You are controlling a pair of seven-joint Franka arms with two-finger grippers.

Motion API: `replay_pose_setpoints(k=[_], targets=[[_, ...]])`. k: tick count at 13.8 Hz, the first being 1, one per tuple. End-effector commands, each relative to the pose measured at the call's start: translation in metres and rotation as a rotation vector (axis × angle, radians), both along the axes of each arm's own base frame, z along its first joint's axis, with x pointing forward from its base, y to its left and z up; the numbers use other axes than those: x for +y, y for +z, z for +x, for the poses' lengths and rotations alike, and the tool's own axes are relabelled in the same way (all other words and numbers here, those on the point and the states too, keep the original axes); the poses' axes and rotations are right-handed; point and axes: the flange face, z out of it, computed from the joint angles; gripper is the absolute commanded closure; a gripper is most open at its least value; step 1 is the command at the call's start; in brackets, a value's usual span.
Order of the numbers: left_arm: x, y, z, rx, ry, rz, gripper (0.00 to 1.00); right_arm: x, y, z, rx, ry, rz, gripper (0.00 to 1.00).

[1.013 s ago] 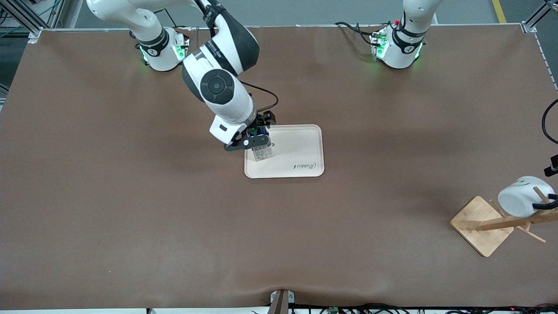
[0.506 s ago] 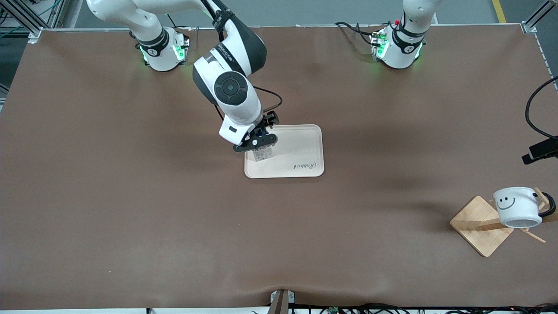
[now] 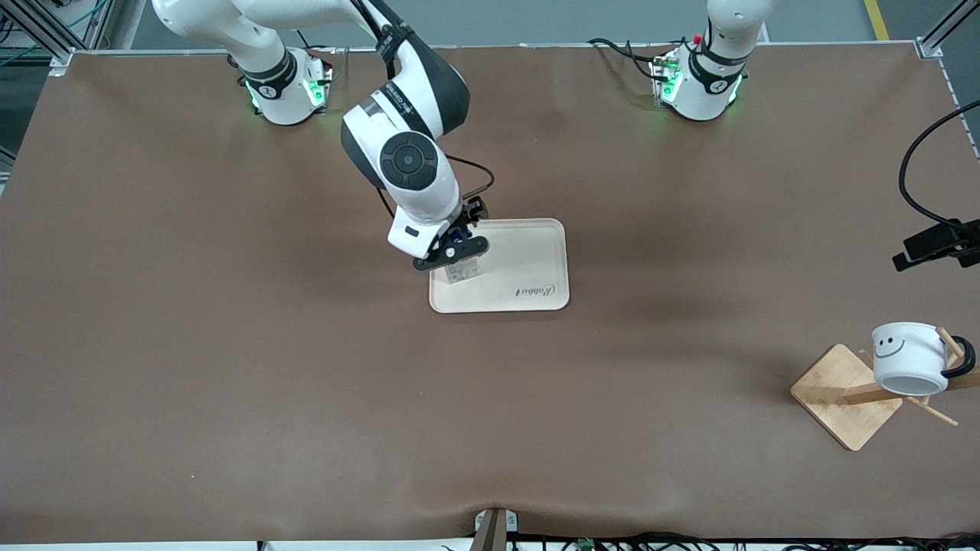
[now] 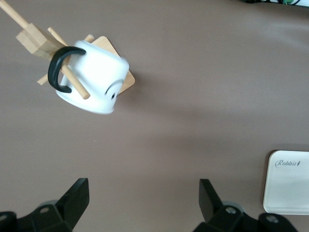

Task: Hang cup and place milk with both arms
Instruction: 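Grasp the milk carton with the right gripper while the left gripper releases the mug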

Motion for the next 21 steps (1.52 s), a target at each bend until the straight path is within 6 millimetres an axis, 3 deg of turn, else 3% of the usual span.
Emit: replay_pose_setpoints(k=[1, 4, 5, 7, 8, 9, 12, 15, 17, 21], targets=[[-0.005, 0.009, -0.007, 0.0, 0.011, 0.017, 0.0, 0.009, -0.009, -0.005, -0.02, 0.039, -0.03, 0.0], [-0.009, 0.012, -0.007, -0.005, 0.006, 0.018, 0.0, 0.01, -0.023, -0.004, -0.029, 0.051, -0.05, 0.04], [-0.009, 0.012, -0.007, -0.006, 0.004, 0.02, 0.0, 0.013, -0.03, -0.006, -0.034, 0.075, -0.065, 0.29], [-0.012, 0.013, -0.008, -0.008, -0.004, 0.024, 0.0, 0.014, -0.03, -0.006, -0.04, 0.098, -0.069, 0.97], [-0.03, 0.022, -0.011, -0.022, -0.031, 0.041, 0.0, 0.014, -0.029, -0.006, -0.037, 0.099, -0.071, 1.0], [-0.031, 0.022, -0.011, -0.021, -0.028, 0.053, 0.0, 0.014, -0.026, -0.005, -0.041, 0.098, -0.066, 1.0], [-0.032, 0.033, -0.018, -0.034, -0.013, 0.098, 0.0, 0.016, 0.008, 0.007, -0.046, 0.079, -0.044, 1.0], [-0.043, 0.046, -0.029, -0.026, -0.014, 0.131, 0.0, -0.005, 0.044, 0.024, -0.008, 0.052, -0.067, 1.0], [-0.047, 0.052, -0.035, -0.018, -0.015, 0.139, 0.0, -0.033, 0.055, 0.038, 0.018, 0.014, -0.088, 1.0], [-0.062, 0.063, -0.047, -0.01, -0.04, 0.147, 0.0, -0.144, 0.095, 0.084, 0.047, -0.132, -0.089, 1.0]])
